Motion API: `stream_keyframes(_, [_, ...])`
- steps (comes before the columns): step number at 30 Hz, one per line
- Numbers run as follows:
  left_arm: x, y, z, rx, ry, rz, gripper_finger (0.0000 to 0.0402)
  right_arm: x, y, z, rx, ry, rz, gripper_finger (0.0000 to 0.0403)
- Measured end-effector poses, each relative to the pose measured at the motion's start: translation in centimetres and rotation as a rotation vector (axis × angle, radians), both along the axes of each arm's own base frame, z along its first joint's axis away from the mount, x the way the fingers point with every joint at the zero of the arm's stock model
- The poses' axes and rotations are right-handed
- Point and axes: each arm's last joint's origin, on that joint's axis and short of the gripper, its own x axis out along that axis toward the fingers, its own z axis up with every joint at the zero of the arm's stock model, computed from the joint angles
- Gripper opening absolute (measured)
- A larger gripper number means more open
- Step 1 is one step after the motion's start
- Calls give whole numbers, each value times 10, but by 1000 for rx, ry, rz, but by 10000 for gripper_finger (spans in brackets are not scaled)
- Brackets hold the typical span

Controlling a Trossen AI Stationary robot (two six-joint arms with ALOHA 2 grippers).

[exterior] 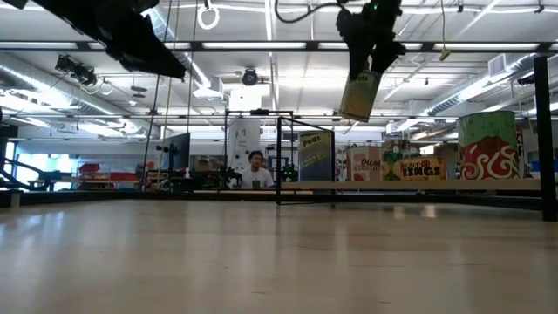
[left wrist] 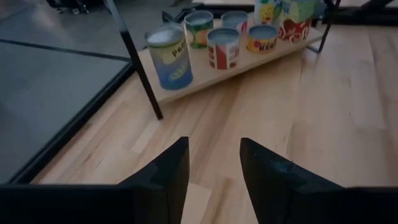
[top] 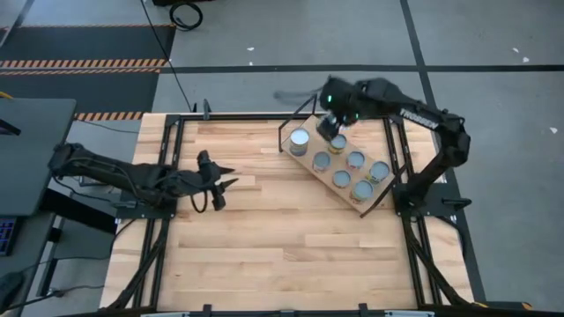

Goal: Pick and place cans onto a shelf
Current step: Put the canned carrots on the shelf aligned with the canned peas

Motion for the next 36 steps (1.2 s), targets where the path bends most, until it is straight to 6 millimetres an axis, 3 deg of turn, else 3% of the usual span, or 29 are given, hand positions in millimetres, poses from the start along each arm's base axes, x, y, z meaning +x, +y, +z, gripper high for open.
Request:
stream_keyframes(7, [0,7,9,42,-56,11,148,-3,-59,-16,2,-1,-94,324])
stream_keyframes(16, [1,19,11,50,-71,73,148,17,-104,-68,103,75,-137,324])
stream_keyframes(24, [2,20,10,51,-68,79,149,27,-119,-96,196,77,-193,325])
stream_keyframes(36, [1,20,9,54,-53,78,149,32,-117,-102,222,38,-224,334])
